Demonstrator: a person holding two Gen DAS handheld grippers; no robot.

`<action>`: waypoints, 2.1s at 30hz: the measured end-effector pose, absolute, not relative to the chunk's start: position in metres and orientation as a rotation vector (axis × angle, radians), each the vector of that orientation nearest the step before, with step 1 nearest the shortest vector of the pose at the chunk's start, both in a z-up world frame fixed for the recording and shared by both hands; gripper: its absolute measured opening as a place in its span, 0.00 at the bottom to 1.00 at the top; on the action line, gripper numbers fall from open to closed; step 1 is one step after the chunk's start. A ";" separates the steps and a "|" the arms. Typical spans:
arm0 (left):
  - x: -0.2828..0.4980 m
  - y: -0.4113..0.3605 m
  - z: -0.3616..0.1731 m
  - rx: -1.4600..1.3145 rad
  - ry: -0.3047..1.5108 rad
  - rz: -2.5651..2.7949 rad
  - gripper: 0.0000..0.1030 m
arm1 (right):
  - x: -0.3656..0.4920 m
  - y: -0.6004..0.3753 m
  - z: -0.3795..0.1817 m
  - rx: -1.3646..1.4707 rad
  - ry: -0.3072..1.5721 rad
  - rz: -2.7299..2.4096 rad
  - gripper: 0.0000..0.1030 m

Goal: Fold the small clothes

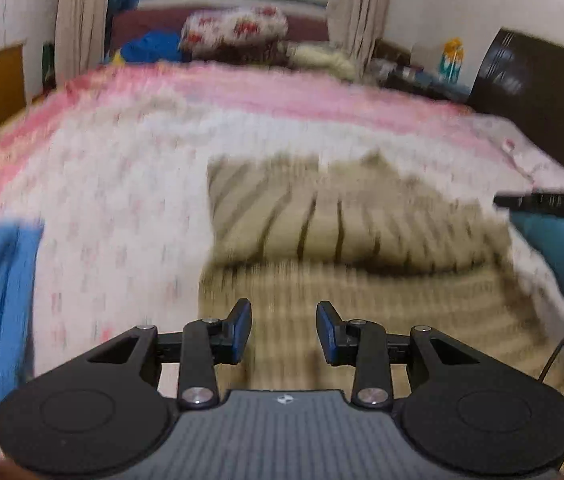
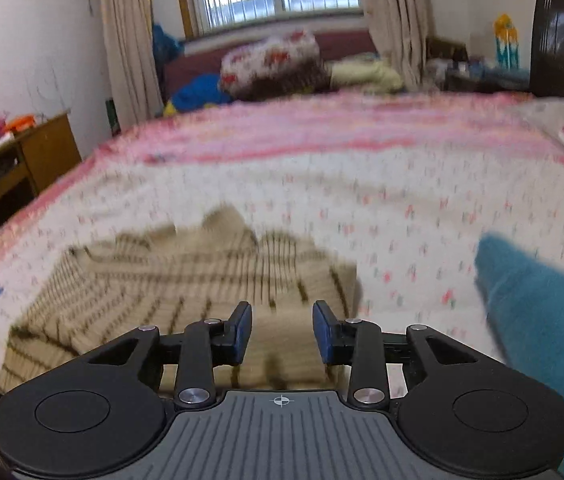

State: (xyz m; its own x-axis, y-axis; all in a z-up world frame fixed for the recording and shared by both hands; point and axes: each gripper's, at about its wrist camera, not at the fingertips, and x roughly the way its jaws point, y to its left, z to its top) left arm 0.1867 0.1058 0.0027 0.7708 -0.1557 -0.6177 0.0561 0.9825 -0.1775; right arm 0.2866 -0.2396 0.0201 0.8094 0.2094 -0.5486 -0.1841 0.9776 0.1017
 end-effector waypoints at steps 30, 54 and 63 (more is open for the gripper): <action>0.370 0.127 -0.027 -0.259 0.734 0.152 0.14 | 0.424 -0.230 -0.032 0.012 0.714 -0.020 0.28; 0.064 0.129 -0.026 -0.250 0.905 -0.074 0.32 | 0.107 -0.273 0.001 0.064 0.929 0.362 0.38; 0.027 0.117 -0.039 -0.279 0.956 -0.094 0.34 | 0.058 -0.281 -0.031 0.126 1.013 0.346 0.41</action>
